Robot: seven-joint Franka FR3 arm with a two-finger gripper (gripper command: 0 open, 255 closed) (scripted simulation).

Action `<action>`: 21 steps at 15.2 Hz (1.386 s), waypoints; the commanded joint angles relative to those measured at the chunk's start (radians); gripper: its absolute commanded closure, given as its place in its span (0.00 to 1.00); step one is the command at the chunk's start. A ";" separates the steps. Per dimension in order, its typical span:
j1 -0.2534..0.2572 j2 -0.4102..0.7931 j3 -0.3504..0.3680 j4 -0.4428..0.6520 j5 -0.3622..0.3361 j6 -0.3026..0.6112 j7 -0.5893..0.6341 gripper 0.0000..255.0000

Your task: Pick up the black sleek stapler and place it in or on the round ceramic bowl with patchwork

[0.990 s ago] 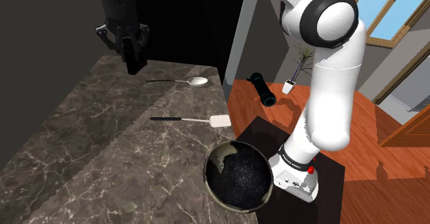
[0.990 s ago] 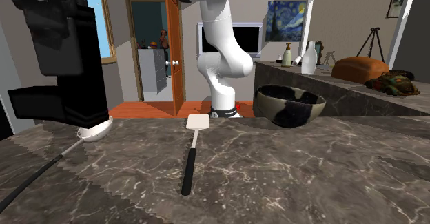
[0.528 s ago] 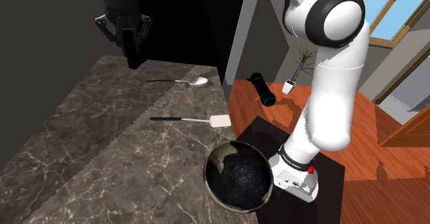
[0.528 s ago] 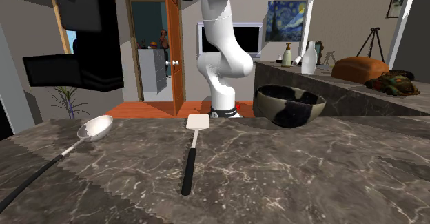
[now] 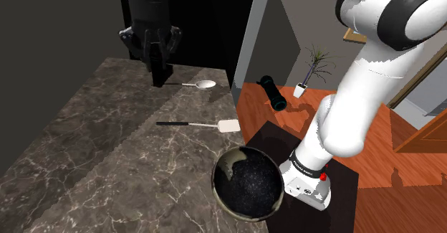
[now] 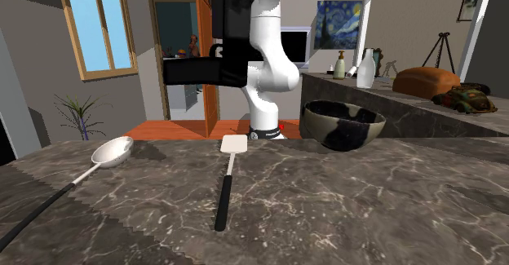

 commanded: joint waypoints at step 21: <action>0.183 -0.591 0.120 -0.467 0.297 -0.070 0.227 1.00</action>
